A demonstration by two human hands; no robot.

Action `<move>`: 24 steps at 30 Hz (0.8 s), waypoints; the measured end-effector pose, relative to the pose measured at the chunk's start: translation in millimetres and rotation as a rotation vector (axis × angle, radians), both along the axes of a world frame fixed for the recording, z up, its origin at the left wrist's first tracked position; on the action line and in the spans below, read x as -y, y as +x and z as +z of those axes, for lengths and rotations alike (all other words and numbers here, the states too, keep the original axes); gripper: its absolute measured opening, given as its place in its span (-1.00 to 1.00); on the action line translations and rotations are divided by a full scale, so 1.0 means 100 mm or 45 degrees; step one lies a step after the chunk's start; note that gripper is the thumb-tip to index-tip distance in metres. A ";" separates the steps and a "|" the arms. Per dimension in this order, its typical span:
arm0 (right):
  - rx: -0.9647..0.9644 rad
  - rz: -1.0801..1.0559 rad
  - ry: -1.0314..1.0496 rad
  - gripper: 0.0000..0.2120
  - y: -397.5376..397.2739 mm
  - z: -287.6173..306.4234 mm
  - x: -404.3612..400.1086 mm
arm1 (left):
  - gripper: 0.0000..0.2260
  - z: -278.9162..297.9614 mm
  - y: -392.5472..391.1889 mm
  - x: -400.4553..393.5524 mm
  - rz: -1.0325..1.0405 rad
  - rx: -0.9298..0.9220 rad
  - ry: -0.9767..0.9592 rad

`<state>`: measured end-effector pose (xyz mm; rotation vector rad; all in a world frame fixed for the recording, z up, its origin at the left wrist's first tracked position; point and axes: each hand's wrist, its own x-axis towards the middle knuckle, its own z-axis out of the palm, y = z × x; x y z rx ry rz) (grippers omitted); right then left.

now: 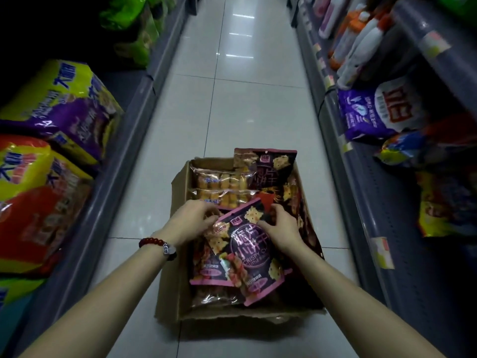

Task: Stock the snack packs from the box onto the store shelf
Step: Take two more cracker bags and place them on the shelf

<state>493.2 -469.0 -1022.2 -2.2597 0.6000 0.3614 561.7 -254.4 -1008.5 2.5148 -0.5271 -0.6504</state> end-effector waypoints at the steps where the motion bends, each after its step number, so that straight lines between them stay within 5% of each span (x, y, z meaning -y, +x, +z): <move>1: 0.046 -0.049 0.001 -0.42 0.01 -0.07 -0.02 | -0.77 -0.04 0.01 -0.01 0.007 0.025 -0.024; 10: -0.062 -0.119 0.110 -0.01 0.02 -0.30 -0.11 | -0.80 -0.02 -0.19 -0.23 0.128 0.131 -0.102; 20: -0.069 0.063 -0.132 0.13 -0.13 -0.36 -0.31 | -0.80 0.06 -0.36 -0.35 0.116 0.176 -0.085; 24: -0.010 0.005 -0.028 0.08 -0.07 -0.38 -0.26 | -0.79 0.07 -0.39 -0.38 0.116 0.171 -0.082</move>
